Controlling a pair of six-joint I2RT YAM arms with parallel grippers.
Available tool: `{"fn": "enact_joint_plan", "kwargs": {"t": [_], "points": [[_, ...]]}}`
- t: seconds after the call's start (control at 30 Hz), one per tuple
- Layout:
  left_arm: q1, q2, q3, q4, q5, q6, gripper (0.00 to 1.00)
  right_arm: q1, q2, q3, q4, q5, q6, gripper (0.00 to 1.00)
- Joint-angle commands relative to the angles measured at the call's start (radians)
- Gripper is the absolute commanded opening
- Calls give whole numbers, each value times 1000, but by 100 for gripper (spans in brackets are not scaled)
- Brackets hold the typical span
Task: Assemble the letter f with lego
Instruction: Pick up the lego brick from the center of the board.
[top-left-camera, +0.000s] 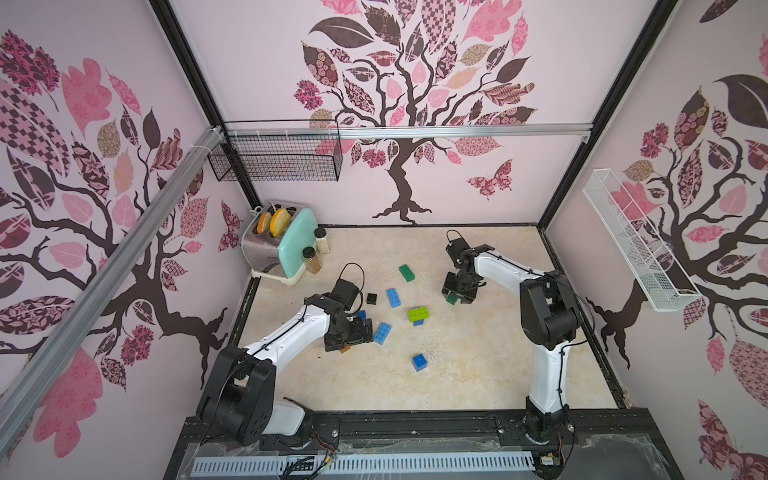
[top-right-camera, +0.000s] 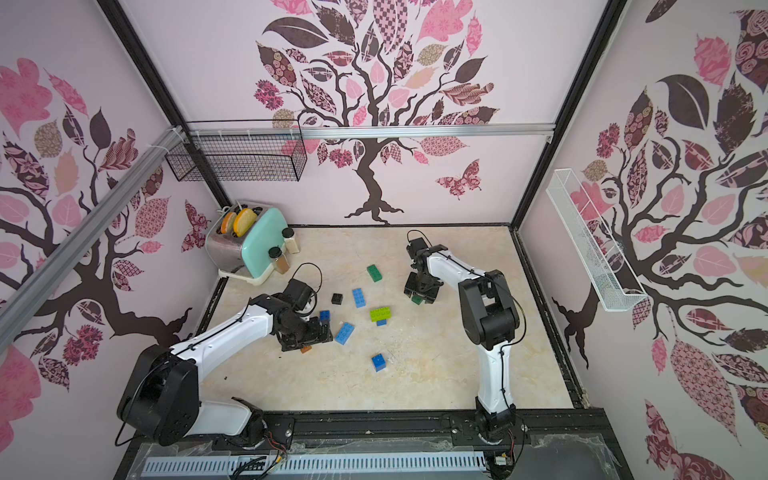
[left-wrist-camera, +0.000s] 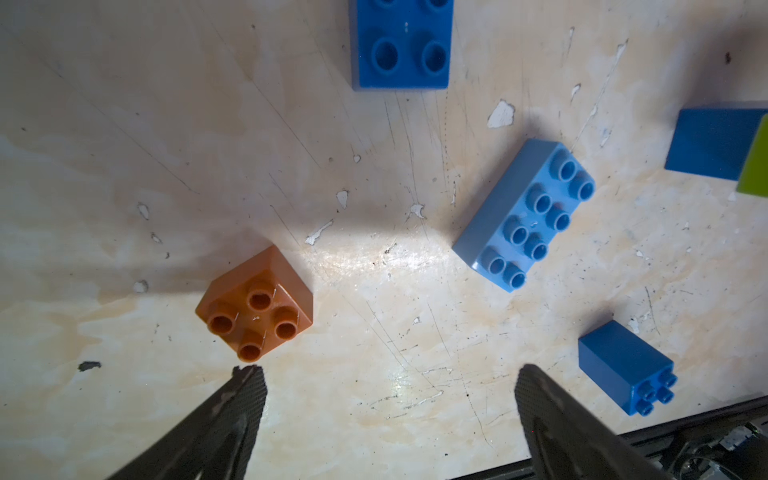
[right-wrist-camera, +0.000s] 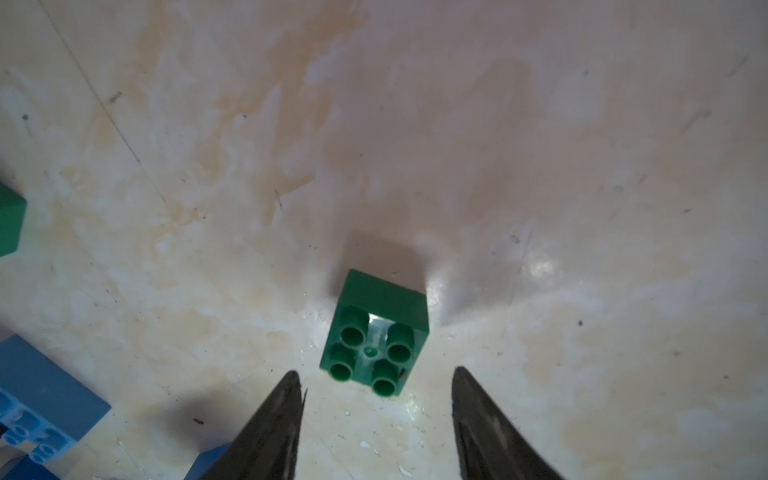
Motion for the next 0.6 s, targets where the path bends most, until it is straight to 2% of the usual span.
{"fn": "enact_joint_plan", "kwargs": {"t": [0.0,0.57], "points": [[3,-16,-9,12,5,-1,98,-4,26,12,13,-17,14,57],[6,0,-7,12,7,3,97,-23,84,61,18,-1,2,52]]}}
